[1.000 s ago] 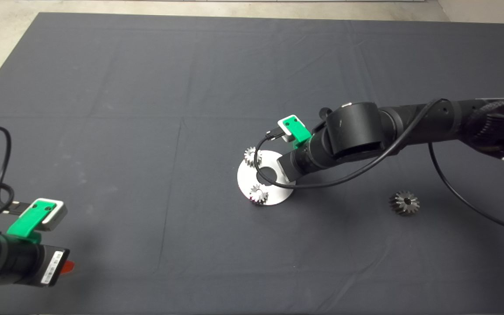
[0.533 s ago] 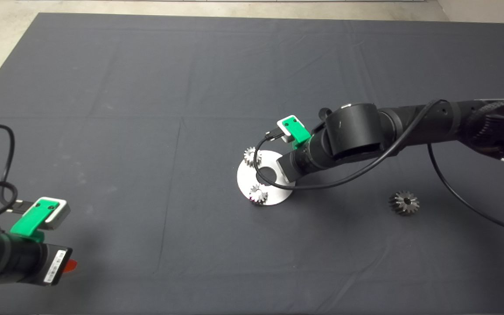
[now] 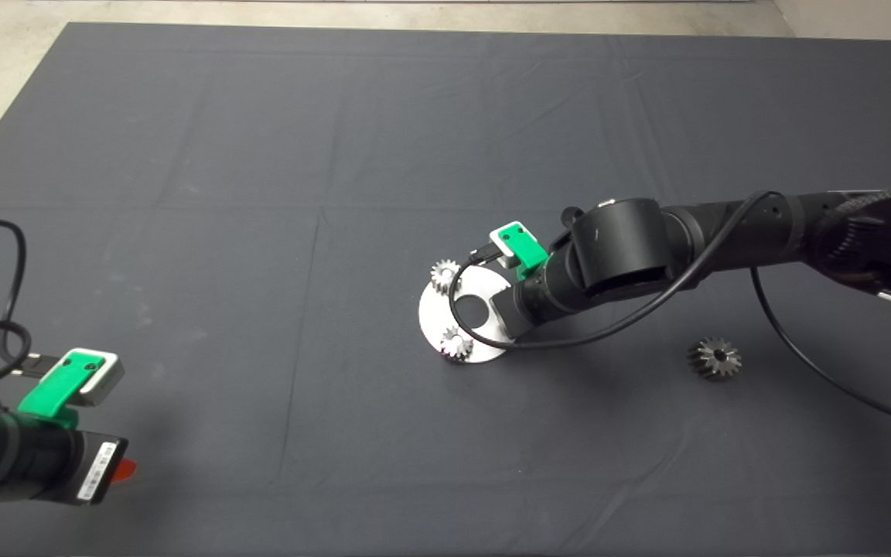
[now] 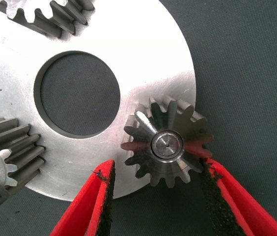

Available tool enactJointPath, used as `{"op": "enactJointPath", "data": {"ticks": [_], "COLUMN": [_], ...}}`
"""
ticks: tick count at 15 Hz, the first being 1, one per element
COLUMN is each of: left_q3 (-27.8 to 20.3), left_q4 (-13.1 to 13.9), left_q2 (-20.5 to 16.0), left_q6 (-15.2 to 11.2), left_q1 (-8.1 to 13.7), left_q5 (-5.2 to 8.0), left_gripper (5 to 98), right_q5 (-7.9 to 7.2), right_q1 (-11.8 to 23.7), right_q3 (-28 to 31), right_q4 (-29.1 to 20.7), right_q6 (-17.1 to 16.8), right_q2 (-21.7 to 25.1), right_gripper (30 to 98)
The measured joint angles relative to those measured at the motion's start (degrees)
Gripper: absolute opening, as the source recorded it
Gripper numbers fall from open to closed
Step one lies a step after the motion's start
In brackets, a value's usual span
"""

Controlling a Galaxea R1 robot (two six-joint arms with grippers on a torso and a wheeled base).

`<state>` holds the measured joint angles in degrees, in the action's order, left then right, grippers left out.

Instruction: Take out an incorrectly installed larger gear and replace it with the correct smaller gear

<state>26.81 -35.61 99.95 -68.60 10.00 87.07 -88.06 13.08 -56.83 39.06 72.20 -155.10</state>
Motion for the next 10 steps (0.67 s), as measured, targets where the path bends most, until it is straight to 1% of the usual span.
{"op": "enactJointPath", "data": {"ticks": [2, 4, 5, 7, 8, 9, 10], "left_q3": [0.0, 0.0, 0.2, 0.2, 0.2, 0.2, 0.2], "left_q4": [0.0, 0.0, 0.0, 0.0, 0.0, 0.0, 0.0], "left_q2": [0.0, 0.0, 0.0, 0.0, 0.0, 0.0, -0.1], "left_q6": [0.0, 0.0, 0.0, 0.0, 0.0, 0.1, 0.1], "left_q1": [0.0, 0.0, 0.0, 0.0, 0.0, 0.0, 0.0], "left_q5": [0.00, -0.02, -0.02, 0.00, 0.00, 0.00, -0.05], "left_gripper": [49.4, 49.4, 49.4, 49.4, 49.4, 49.4, 49.4], "right_q5": [-0.08, 0.17, 0.17, 0.24, 0.33, 0.35, 0.33], "right_q1": [0.1, 0.1, 0.1, 0.7, 1.6, 3.6, 7.2], "right_q3": [0.0, 0.0, 0.1, 1.3, 2.6, 4.0, 5.4], "right_q4": [0.0, 0.0, 0.0, -0.1, -0.4, -1.6, -3.3], "right_q6": [-0.2, -0.4, -0.4, -0.4, -0.3, 0.6, 1.8], "right_q2": [-0.1, -0.1, -0.1, 0.3, 0.9, 1.5, 2.1], "right_gripper": [44.1, 48.5, 48.9, 53.9, 54.6, 58.5, 59.4]}}
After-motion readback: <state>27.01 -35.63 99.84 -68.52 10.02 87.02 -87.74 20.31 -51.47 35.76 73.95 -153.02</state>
